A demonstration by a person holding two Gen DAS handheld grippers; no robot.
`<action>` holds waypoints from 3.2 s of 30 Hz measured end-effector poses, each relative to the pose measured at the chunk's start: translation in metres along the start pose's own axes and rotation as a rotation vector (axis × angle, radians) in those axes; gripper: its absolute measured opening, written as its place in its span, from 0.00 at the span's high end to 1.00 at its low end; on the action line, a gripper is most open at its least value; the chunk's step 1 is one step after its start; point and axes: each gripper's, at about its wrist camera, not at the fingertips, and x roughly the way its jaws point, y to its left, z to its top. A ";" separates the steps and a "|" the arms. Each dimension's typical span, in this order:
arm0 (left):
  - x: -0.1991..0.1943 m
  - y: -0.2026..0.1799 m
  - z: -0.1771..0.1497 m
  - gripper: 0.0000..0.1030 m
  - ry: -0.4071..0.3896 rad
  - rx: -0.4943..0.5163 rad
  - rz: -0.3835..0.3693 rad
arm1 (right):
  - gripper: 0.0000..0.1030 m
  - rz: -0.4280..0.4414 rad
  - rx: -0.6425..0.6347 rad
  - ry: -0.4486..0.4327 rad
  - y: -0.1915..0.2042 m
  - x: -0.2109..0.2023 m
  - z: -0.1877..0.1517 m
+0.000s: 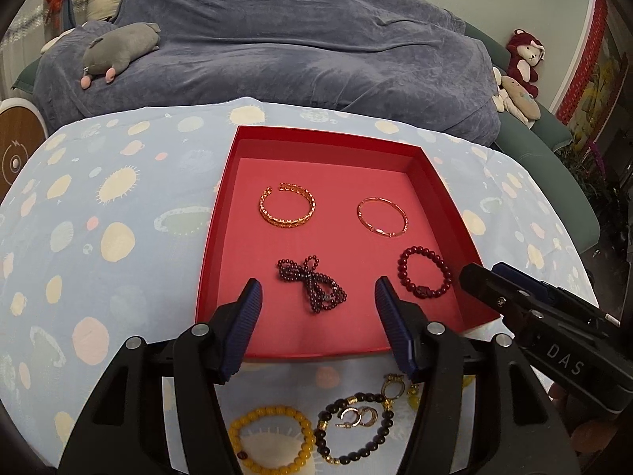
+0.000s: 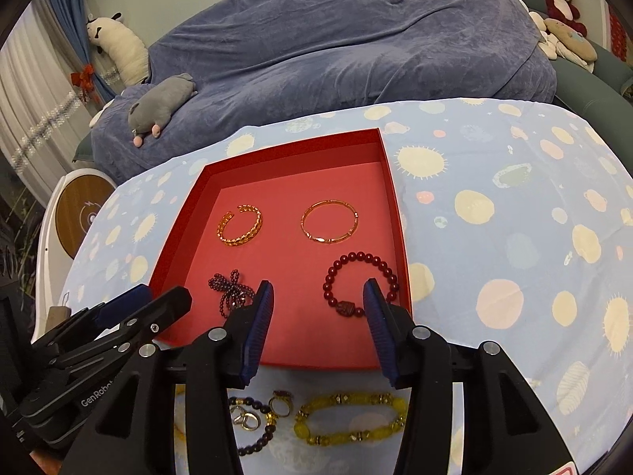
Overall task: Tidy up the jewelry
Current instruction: 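Withdraw both tools from the box toward the remaining bracelets, then grasp the amber bead bracelet with the left tool while the right tool grasps the yellow glass bead bracelet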
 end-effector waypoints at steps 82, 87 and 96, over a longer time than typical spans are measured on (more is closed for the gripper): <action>-0.003 0.021 -0.103 0.93 0.141 0.017 0.095 | 0.91 -0.138 -0.008 0.132 -0.043 0.014 -0.084; -0.013 0.018 -0.109 0.93 0.138 0.014 0.090 | 0.91 -0.116 0.022 0.132 -0.045 0.002 -0.092; -0.037 0.017 -0.115 0.93 0.114 -0.004 0.070 | 0.91 -0.072 0.030 0.114 -0.039 -0.035 -0.113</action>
